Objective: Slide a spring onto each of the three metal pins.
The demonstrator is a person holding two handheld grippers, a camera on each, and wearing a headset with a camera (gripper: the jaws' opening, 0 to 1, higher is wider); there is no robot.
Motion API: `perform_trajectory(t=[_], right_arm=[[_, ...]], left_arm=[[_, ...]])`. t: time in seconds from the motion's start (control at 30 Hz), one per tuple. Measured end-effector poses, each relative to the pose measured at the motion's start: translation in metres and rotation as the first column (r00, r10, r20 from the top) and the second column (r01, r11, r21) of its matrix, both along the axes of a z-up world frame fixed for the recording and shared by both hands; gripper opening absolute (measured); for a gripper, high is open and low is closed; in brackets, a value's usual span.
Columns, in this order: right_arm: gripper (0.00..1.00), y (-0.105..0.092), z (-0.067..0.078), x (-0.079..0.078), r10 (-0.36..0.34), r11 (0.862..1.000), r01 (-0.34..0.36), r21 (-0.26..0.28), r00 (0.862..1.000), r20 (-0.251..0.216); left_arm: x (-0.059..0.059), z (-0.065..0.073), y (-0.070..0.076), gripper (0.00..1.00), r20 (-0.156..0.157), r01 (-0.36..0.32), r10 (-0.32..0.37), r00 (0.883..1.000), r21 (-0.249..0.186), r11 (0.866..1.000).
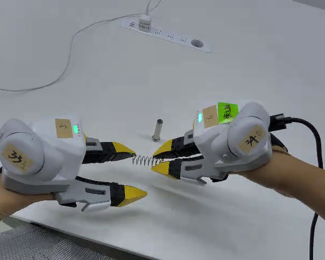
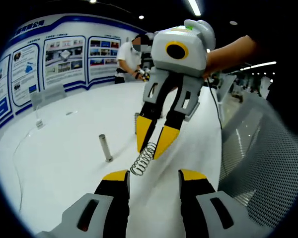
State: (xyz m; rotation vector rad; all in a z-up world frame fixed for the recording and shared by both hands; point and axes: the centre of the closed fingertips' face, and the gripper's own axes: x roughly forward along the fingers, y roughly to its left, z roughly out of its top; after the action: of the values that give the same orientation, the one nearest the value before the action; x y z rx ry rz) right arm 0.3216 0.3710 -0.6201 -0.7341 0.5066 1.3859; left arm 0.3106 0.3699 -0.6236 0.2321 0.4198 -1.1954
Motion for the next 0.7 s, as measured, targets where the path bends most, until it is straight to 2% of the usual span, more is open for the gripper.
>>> perform_trajectory(t=[0.17,0.3,0.4,0.5,0.7], right_arm=[[0.10,-0.005,0.009,-0.006,0.026,1.000,-0.026,-0.012,1.000,0.012],[0.10,-0.010,0.008,-0.011,0.052,0.998,-0.050,-0.049,0.998,0.031],[0.10,-0.011,0.008,-0.014,0.055,0.997,-0.054,-0.053,0.998,0.030],[0.10,-0.012,0.013,-0.016,0.057,0.997,-0.055,-0.046,0.998,0.034],[0.10,-0.013,0.020,-0.020,0.068,0.997,-0.067,-0.040,0.997,0.037]], left_arm=[[-0.004,0.008,-0.006,0.36,0.021,0.029,-0.028,0.999,-0.027,0.999],[-0.007,0.017,-0.012,0.32,0.044,0.056,-0.053,0.998,-0.056,0.997],[-0.007,0.023,-0.014,0.26,0.077,0.068,-0.064,0.995,-0.063,0.996],[-0.007,0.029,-0.016,0.20,0.132,0.089,-0.081,0.988,-0.050,0.995],[-0.007,0.029,-0.016,0.14,0.150,0.113,-0.107,0.983,-0.031,0.993]])
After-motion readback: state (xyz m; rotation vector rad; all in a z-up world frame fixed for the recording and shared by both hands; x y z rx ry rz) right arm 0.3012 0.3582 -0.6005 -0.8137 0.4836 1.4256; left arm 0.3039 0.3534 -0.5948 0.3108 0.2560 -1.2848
